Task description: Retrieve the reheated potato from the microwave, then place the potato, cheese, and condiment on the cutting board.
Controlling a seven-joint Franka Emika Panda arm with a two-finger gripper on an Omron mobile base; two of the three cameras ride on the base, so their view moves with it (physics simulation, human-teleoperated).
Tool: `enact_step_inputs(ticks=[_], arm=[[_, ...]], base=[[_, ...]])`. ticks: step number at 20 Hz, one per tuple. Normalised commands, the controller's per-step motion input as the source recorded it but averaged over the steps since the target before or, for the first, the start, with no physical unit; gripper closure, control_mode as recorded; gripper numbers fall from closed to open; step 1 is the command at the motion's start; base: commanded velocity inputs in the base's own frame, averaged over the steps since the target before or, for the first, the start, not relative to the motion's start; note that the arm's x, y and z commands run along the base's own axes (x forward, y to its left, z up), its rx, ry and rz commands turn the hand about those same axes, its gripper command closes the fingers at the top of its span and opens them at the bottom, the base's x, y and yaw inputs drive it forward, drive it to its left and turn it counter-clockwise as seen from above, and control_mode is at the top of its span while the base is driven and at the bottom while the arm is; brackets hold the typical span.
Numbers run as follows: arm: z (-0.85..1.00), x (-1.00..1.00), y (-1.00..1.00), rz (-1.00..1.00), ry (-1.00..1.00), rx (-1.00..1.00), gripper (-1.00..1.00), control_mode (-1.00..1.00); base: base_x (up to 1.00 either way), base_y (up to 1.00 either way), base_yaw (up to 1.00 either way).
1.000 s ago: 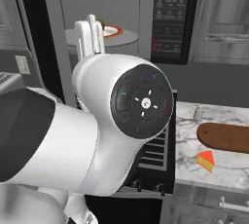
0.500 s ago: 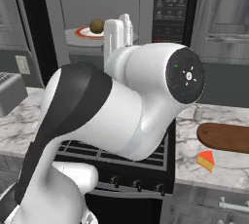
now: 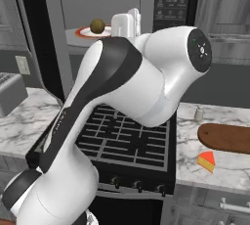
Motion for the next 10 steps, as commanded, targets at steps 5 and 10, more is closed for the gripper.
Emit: enact_step_inputs(ticks=[5,10], arm=[[-0.04,0.5,0.12,0.19,-0.03,0.11,-1.0,-1.0],[-0.03,0.29,0.2,0.23,-0.1,0.06,-1.0,-1.0]], base=[[0.0,0.0,0.0],[0.0,0.0,0.0]])
